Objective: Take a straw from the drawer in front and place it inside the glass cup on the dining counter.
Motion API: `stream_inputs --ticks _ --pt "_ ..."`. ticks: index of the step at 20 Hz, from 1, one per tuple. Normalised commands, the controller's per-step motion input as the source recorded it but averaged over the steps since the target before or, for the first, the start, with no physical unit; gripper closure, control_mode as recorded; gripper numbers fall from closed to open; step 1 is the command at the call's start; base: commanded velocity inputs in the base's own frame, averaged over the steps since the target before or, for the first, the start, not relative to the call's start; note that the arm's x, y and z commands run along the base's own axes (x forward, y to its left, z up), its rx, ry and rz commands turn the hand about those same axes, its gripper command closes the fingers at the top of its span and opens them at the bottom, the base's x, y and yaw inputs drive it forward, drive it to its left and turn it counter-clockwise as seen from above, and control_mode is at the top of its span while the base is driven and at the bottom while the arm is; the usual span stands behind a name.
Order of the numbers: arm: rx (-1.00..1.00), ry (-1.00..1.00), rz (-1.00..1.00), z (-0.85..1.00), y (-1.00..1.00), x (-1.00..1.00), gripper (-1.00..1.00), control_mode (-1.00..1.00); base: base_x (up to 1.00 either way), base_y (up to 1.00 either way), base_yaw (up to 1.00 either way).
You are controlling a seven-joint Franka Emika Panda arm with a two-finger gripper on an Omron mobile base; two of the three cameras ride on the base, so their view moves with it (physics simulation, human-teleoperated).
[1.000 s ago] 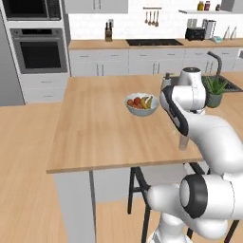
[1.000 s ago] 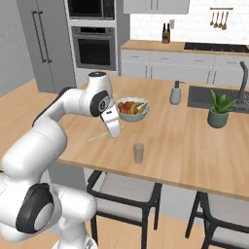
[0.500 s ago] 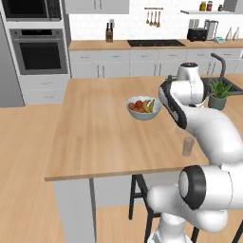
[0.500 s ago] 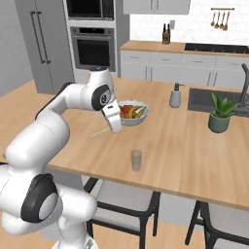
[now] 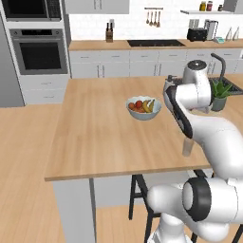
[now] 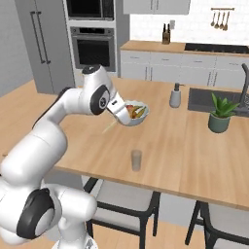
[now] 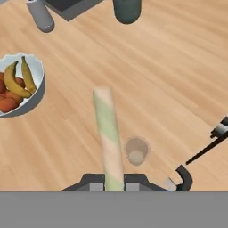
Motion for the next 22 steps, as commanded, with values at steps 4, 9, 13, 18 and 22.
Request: stream_inputs --ticks 4,9,13,18,22 --pt "0.01 -0.21 0.49 0.09 -0.79 0.13 1.00 -1.00 0.00 0.00 0.00" --pt "0.06 -0.12 0.58 0.03 -0.80 0.24 1.00 -1.00 0.00 0.00 0.00" --pt "0.11 -0.12 0.56 0.00 -0.41 0.23 1.00 -1.00 0.00 0.00 0.00" --pt "0.07 -0.17 0.40 0.00 -0.09 0.00 1.00 -1.00 0.00 0.00 0.00" --pt "0.05 -0.17 0.23 0.00 0.14 -0.03 1.00 -1.00 0.00 0.00 0.00"
